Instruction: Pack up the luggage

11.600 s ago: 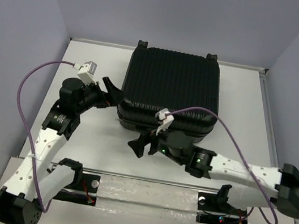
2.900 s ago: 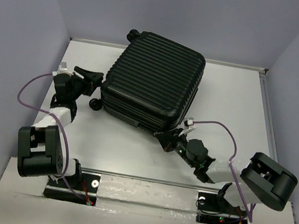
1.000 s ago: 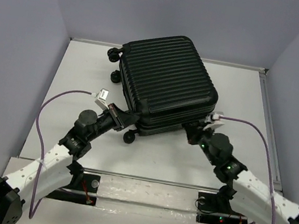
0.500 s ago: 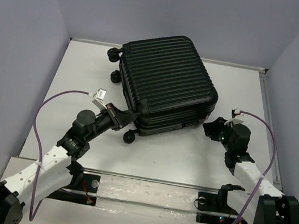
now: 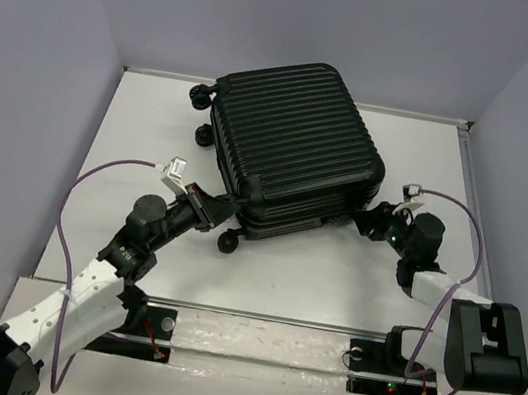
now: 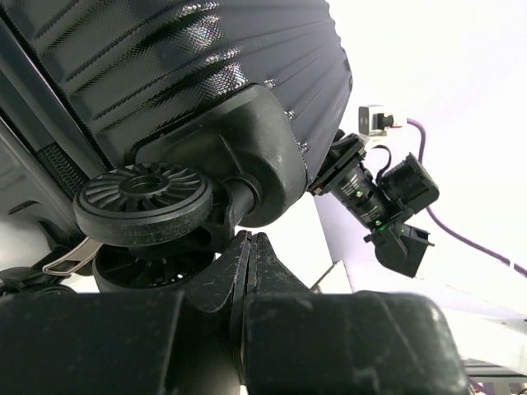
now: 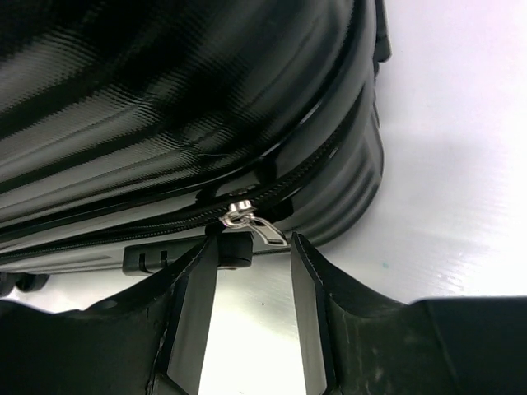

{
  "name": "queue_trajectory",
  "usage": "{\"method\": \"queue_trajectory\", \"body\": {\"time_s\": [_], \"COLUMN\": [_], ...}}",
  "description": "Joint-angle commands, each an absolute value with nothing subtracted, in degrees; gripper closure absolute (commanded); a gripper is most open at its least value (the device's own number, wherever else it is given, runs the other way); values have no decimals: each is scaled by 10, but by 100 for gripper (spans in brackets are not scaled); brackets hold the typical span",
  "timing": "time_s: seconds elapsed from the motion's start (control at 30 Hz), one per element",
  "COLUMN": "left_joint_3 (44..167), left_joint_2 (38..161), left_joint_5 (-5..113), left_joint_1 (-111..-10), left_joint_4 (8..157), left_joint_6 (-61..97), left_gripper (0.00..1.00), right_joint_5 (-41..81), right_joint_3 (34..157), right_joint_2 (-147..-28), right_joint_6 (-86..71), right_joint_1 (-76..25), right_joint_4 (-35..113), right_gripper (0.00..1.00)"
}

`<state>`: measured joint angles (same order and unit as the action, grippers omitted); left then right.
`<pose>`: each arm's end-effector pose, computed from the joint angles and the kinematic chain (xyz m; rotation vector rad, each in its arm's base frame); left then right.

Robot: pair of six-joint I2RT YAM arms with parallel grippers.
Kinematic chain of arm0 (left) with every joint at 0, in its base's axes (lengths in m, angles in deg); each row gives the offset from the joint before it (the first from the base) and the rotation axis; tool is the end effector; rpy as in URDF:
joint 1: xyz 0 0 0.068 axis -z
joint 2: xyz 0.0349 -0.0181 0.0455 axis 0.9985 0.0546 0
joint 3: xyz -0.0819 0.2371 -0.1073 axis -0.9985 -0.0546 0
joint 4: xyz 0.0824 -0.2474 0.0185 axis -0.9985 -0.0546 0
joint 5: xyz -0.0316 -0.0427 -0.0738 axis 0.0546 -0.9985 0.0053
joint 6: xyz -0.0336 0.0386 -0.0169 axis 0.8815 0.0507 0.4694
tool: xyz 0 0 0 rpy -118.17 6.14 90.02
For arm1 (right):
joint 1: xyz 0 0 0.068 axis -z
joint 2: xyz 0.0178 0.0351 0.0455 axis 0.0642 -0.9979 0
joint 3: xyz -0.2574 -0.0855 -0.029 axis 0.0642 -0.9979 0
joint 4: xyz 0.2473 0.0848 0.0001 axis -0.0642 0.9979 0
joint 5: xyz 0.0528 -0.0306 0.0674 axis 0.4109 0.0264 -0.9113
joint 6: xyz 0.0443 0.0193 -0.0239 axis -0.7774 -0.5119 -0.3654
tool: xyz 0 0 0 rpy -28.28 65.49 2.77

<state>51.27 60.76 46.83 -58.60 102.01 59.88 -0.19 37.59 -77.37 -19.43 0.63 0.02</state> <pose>0.1434 -0.0878 0.2537 -0.1329 1.6751 -1.3096 0.2287 0.0286 0.1737 -0.0855 1.8667 0.7107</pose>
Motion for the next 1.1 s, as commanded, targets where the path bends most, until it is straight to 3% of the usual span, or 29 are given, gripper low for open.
{"method": "queue_trajectory", "body": {"time_s": [0.0,0.17,0.23,0.3,0.33,0.4,0.6,0.77,0.8,0.83,0.9,0.93,1.0,1.07], "left_joint_3": [538,549,557,564,567,566,561,586,592,606,617,628,638,648], "left_joint_2": [596,588,586,586,585,586,592,549,541,527,513,498,486,486], "left_joint_5": [469,473,473,471,459,442,412,474,484,497,534,546,579,574], "left_joint_1": [-595,-610,-618,-638,-658,-679,-715,-723,-723,-723,-723,-723,-723,-723], "left_joint_4": [1005,988,977,961,961,969,961,885,870,834,777,761,722,709], "left_joint_6": [568,557,549,540,535,535,521,476,469,454,444,432,420,410], "left_gripper": [94,94,94,94,94,94,94,94,91,71,47,27,15,10], "right_joint_5": [-41,1,14,-7,-83,-125,-82,-71,-69,-57,-7,2,26,45], "right_joint_3": [401,399,398,410,418,431,456,469,471,472,470,469,458,446], "right_joint_2": [-787,-779,-776,-787,-810,-829,-850,-865,-864,-849,-825,-812,-769,-733], "right_joint_6": [-177,-189,-198,-199,-203,-225,-220,-260,-258,-255,-236,-228,-208,-190], "right_joint_1": [9,14,14,14,14,6,-122,-137,-137,-137,-137,-137,-137,-128], "right_joint_4": [-88,-87,-66,-56,-63,-107,-92,-123,-120,-93,-57,-16,35,60], "right_gripper": [53,53,35,29,28,28,30,30,30,30,29,29,29,30]}}
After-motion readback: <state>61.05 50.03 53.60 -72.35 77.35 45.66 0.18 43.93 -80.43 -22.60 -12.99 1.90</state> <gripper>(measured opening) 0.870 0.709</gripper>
